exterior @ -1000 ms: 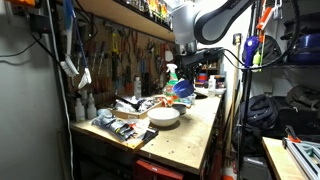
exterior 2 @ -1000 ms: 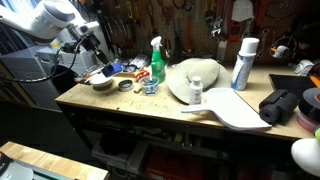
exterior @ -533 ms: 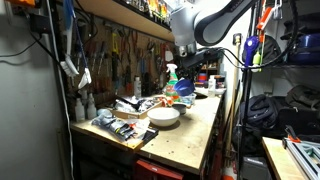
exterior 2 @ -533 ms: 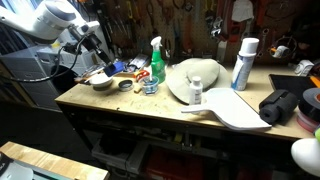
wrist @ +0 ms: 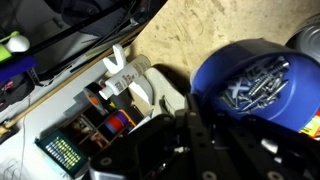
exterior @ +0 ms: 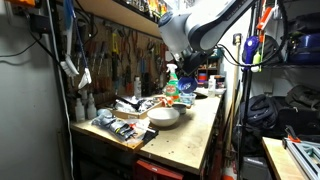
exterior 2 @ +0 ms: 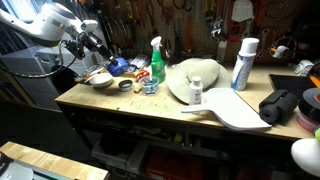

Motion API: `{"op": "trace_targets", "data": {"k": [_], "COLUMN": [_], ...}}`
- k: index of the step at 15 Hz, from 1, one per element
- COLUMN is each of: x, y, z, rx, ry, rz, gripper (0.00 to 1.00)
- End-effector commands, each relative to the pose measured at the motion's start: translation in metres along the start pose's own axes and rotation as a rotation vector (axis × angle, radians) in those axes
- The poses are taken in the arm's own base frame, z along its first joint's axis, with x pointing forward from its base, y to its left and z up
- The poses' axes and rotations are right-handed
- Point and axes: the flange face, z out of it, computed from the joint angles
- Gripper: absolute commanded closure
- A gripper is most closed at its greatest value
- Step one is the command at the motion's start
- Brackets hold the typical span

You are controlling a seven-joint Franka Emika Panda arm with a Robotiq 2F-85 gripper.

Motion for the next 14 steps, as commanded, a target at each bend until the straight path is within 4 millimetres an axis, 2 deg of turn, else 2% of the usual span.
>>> {"op": "trace_targets", "data": {"k": [1, 8, 14], "x": [0.003, -0.003, -0.007], "y": [-0.016, -0.038, -0.054], "z": [-0.008, -0.004, 0.004], "rx": [-0.103, -0.316, -0.346], "ry": [0.066, 0.137, 0.138], "rz": [-0.036, -0.128, -0.175], "gripper": [0.93, 0.93, 0.93]}}
